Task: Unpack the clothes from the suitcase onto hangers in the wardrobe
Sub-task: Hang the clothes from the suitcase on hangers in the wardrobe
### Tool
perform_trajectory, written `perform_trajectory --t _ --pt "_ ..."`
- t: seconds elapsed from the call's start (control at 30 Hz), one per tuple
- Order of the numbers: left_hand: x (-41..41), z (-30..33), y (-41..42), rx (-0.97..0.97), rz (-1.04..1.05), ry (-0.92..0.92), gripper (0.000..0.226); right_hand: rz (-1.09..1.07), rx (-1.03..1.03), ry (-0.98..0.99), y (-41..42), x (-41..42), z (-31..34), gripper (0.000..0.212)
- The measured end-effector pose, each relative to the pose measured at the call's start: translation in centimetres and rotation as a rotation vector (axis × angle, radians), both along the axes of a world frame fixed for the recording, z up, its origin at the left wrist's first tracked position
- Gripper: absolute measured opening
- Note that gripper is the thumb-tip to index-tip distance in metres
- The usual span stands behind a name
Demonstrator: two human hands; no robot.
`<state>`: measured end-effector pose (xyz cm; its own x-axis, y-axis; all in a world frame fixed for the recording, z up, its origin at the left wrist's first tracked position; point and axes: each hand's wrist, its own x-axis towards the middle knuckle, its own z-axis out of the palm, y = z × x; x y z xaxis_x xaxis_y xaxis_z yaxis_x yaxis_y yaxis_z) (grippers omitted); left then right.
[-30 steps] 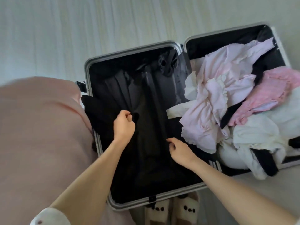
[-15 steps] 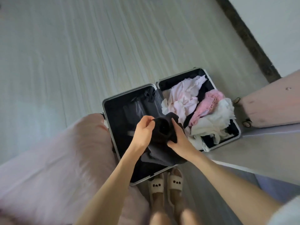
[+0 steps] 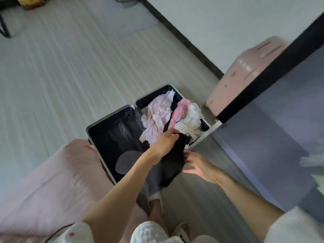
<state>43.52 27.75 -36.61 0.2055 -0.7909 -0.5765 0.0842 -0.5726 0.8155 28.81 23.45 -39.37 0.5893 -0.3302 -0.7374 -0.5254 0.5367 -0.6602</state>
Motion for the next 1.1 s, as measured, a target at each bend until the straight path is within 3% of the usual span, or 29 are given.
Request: perform_trajectory --t 0.13,0.2,0.37,0.47,0.6,0.73,0.9,1.1 --pt "-7.4 3.1 -0.7 -0.085 -0.173 -0.074 0.014 0.009 -0.295 0.172 1.6 -7.2 2.0 0.017" --pt "-11.4 5.6 -1.4 -0.165 -0.254 -0.14 0.016 -0.186 -0.423 0.239 1.9 -12.0 3.3 0.012" --pt "-18.2 10.2 -3.4 -0.238 -0.483 -0.343 0.015 -0.706 -0.574 0.19 0.3 -20.5 8.2 0.008" --pt "-21.7 12.9 -4.6 -0.26 -0.566 -0.455 0.029 -0.828 -0.733 0.155 -1.1 -24.2 12.5 0.006" --pt "-25.7 17.8 -7.1 -0.364 -0.691 -0.756 0.025 -0.945 -1.041 0.169 -3.0 -29.1 19.1 0.013" --pt "-28.1 22.9 -10.3 -0.5 -0.656 -1.057 0.021 -1.028 -1.276 0.238 -5.0 -32.7 24.4 0.021" --pt "-28.5 26.4 -14.4 -0.501 -0.63 -1.257 0.029 -1.306 -1.334 0.236 -8.6 -35.9 30.3 0.026" --pt "-27.7 27.7 -20.4 -0.392 -0.606 -1.198 0.02 -1.519 -1.251 0.279 -13.1 -38.2 32.4 0.029"
